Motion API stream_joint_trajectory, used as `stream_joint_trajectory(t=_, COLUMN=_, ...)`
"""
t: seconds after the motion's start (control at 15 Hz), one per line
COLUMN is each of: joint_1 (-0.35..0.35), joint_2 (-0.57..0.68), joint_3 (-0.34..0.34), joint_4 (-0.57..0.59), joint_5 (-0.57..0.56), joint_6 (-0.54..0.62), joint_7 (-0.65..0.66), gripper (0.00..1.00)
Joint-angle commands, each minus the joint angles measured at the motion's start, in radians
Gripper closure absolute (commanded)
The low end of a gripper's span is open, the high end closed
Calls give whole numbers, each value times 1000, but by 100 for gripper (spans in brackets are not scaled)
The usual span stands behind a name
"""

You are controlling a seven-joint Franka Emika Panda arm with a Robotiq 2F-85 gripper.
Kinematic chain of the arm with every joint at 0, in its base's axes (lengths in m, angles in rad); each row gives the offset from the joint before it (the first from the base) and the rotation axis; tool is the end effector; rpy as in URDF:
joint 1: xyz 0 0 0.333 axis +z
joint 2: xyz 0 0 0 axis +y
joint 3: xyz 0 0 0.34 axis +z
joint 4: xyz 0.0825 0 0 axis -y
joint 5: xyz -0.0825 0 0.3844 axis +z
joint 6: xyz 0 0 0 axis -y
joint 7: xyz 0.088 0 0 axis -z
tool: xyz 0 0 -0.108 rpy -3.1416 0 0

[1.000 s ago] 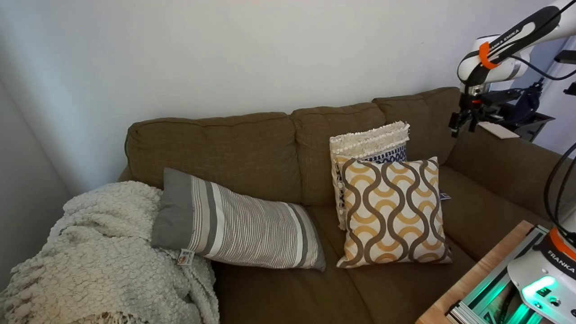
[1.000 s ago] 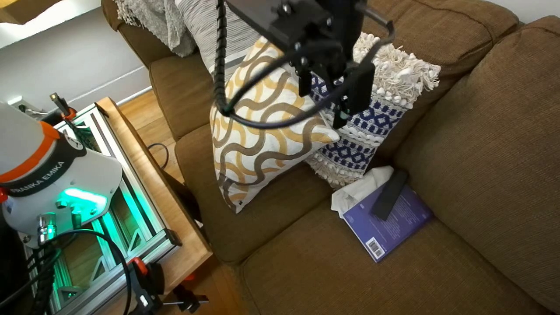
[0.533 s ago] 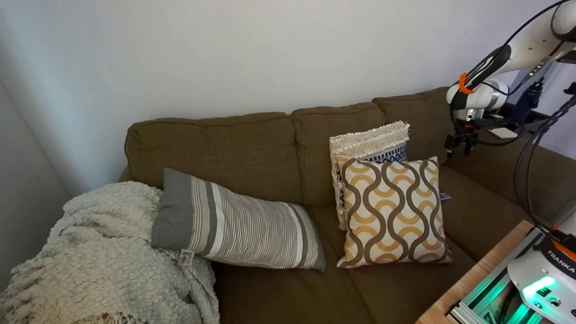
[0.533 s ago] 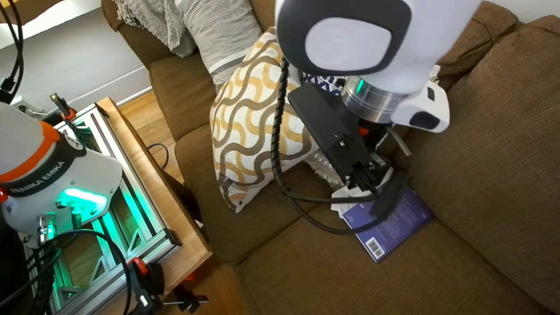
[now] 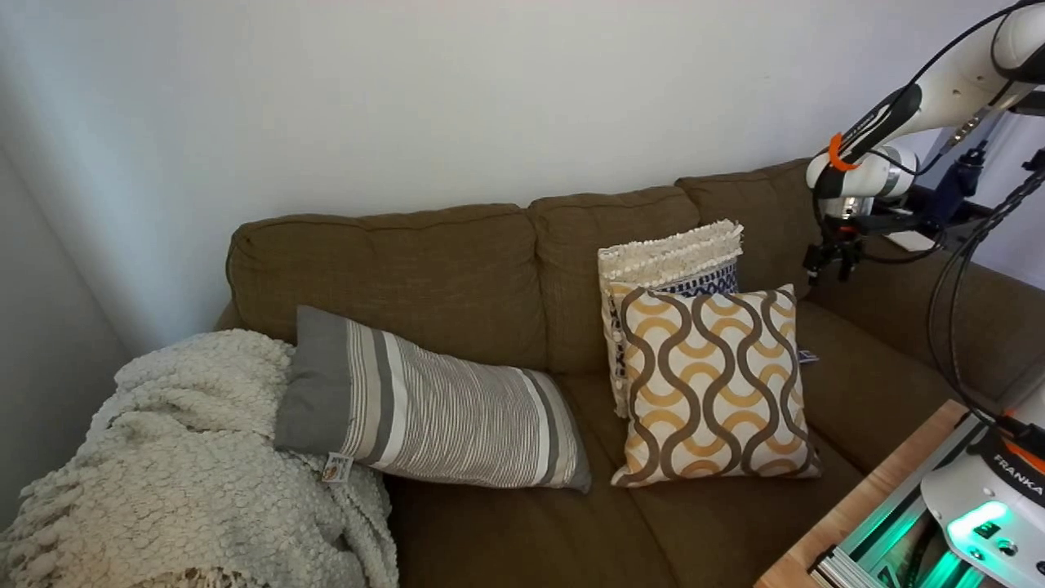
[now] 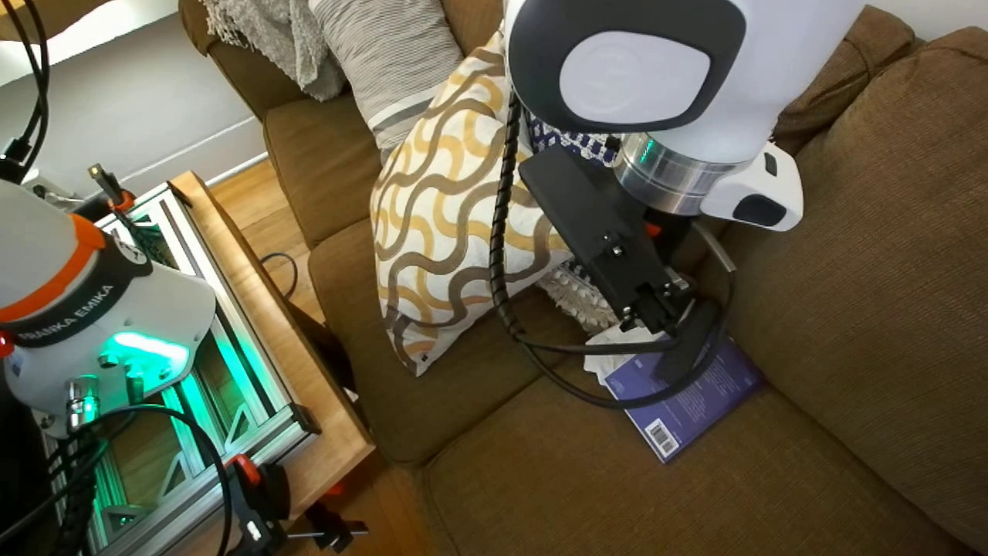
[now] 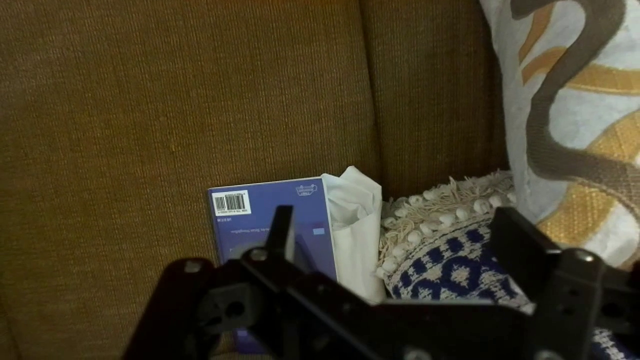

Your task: Put the remote on the head rest of the couch

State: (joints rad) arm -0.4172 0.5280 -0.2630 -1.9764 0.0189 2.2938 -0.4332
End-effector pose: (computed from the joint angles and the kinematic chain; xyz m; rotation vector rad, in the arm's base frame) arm 0.4722 -0.3753 0.2113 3.0976 -0.3724 -0.3561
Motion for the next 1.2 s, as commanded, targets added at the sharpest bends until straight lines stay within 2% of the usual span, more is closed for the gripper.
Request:
stream_joint_trajectory(t=0.0, joint_1=-19, joint_2=-2, joint_3=20, joint_4=1, joint_5=-14, joint_6=-2, joint_7=10, gripper=0)
stream_joint_trajectory(t=0.2, joint_1=-37, joint_2=169, joint_3=42, joint_4=184, joint_5=42, joint_6=-54, joint_7=96, gripper=0)
stream_joint_trajectory(t=0.53, joint_1=-42, joint_2=407, joint_3=16, joint_4=448, joint_5=-19, joint_6=-81, joint_7=186, gripper=0)
stream_joint_trajectory(t=0.87, joint_1=-73, joint_2=609, joint_3=-1, joint_4=704, joint_5=-29, joint_6=-272, joint_7=252, gripper=0)
stream_joint_trajectory(t=1.0, joint_1=-114, joint_2=654, joint_3=42, joint_4=802, joint_5=-5, joint_6=-427, joint_7=189, gripper=0)
stream_joint_trajectory(t=1.07, joint_1=-77, joint_2=581, joint_3=21, joint_4=672, joint_5=-25, joint_6=-324, joint_7=221, gripper=0)
stream_joint_trajectory(t=1.13, joint_1=-81, joint_2=598, joint_3=25, joint_4=698, joint_5=-25, joint_6=-343, joint_7=220, gripper=0)
